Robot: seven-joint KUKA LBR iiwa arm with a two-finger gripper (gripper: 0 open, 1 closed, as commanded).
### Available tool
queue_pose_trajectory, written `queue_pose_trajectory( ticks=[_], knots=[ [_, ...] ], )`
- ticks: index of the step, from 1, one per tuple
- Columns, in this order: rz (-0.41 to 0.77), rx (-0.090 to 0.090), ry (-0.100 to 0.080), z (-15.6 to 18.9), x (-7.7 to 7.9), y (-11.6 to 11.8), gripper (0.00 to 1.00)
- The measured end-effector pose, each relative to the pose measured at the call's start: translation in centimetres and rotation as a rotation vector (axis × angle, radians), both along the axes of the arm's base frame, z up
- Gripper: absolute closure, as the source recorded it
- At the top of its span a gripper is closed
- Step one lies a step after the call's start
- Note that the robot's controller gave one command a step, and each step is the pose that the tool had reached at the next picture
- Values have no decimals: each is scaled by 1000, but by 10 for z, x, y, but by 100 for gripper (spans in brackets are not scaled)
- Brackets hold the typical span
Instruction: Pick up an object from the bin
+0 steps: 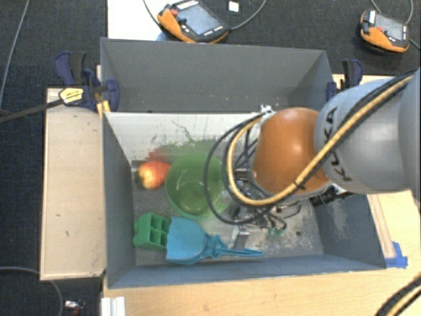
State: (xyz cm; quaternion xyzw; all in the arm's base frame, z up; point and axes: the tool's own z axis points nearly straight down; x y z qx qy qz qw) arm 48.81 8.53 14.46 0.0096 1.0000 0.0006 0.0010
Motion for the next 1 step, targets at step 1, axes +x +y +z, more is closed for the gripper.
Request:
queue_pose_trajectory(
  ticks=[1],
  knots=[
    [-1,0,0,0,0,0,0]
  ],
)
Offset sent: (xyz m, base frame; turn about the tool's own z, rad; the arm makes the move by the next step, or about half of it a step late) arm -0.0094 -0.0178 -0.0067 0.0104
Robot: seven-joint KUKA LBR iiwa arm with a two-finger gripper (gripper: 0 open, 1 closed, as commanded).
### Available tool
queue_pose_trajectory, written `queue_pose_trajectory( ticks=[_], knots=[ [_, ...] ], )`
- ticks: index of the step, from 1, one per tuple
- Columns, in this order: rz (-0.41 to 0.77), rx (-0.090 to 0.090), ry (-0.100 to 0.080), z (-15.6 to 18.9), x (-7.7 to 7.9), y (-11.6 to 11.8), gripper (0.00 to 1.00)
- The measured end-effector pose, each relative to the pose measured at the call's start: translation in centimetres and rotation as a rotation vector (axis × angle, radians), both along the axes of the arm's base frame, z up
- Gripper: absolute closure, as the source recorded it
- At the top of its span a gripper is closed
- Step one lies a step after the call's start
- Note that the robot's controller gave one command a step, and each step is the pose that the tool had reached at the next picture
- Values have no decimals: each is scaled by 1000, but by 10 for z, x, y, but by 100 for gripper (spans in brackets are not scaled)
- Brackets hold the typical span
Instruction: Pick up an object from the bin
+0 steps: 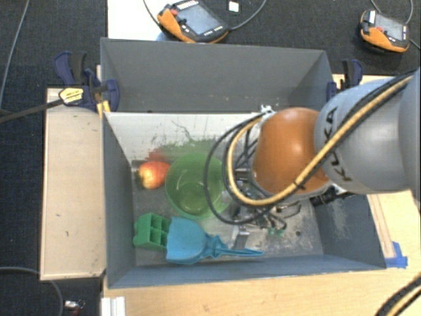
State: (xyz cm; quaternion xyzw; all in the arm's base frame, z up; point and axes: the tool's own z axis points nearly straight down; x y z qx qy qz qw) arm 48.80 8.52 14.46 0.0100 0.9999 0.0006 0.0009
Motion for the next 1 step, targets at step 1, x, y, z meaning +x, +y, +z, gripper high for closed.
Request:
queue_pose_trajectory(
  ticks=[1],
  knots=[
    [-17,1,-1,-6,-9,-18,0]
  ],
)
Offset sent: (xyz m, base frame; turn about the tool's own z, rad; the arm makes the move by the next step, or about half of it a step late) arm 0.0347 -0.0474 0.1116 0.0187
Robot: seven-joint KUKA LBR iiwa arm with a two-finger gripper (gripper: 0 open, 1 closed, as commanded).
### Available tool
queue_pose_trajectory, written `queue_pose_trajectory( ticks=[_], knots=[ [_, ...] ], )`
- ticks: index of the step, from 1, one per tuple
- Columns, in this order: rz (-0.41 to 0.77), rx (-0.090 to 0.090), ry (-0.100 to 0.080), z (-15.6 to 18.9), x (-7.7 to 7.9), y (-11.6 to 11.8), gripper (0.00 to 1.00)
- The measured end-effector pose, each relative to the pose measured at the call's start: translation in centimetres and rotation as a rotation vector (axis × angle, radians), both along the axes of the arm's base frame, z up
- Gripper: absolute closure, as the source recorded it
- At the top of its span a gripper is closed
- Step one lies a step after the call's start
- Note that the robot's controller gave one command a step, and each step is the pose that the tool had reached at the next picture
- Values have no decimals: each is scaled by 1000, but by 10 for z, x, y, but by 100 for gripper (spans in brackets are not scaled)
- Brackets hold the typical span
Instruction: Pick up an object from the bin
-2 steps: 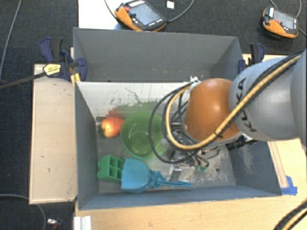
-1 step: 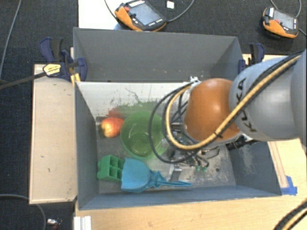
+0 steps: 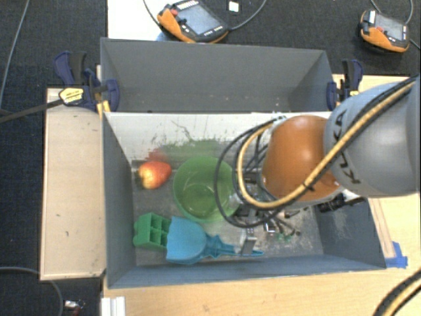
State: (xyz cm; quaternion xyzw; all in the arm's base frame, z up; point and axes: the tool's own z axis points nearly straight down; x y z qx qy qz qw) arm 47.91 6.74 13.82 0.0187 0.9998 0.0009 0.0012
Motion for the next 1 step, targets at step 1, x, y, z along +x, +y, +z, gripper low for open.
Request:
queue_pose_trajectory(
  ticks=[1],
  knots=[
    [-3,1,-2,115,43,-28,0]
  ],
)
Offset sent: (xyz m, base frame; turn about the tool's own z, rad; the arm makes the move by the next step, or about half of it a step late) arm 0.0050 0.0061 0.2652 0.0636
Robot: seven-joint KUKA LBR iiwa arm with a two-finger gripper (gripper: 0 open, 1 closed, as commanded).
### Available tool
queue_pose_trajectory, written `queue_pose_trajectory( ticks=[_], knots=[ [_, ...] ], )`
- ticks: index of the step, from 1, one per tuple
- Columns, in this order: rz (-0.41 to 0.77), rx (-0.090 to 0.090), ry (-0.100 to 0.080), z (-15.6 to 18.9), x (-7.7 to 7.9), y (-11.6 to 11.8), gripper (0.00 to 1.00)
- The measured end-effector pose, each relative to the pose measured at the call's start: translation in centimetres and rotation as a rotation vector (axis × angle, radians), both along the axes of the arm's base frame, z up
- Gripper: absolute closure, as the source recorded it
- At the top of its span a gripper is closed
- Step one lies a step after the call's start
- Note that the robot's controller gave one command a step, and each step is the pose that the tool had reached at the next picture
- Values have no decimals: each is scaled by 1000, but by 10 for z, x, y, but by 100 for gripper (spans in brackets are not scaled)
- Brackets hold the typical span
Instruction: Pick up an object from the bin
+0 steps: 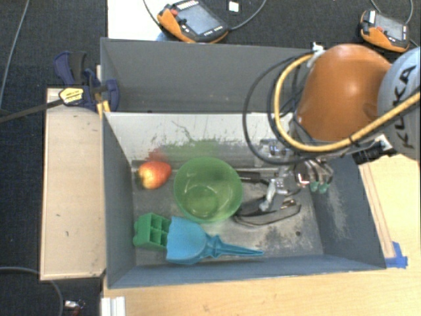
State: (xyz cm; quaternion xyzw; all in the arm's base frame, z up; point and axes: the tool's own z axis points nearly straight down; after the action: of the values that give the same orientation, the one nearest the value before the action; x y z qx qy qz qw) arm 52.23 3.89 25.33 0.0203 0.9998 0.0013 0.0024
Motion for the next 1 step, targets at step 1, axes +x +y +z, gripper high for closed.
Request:
queue_pose_trajectory(
  ticks=[1],
  knots=[
    [-42,0,10,111,-26,24,0]
  ],
)
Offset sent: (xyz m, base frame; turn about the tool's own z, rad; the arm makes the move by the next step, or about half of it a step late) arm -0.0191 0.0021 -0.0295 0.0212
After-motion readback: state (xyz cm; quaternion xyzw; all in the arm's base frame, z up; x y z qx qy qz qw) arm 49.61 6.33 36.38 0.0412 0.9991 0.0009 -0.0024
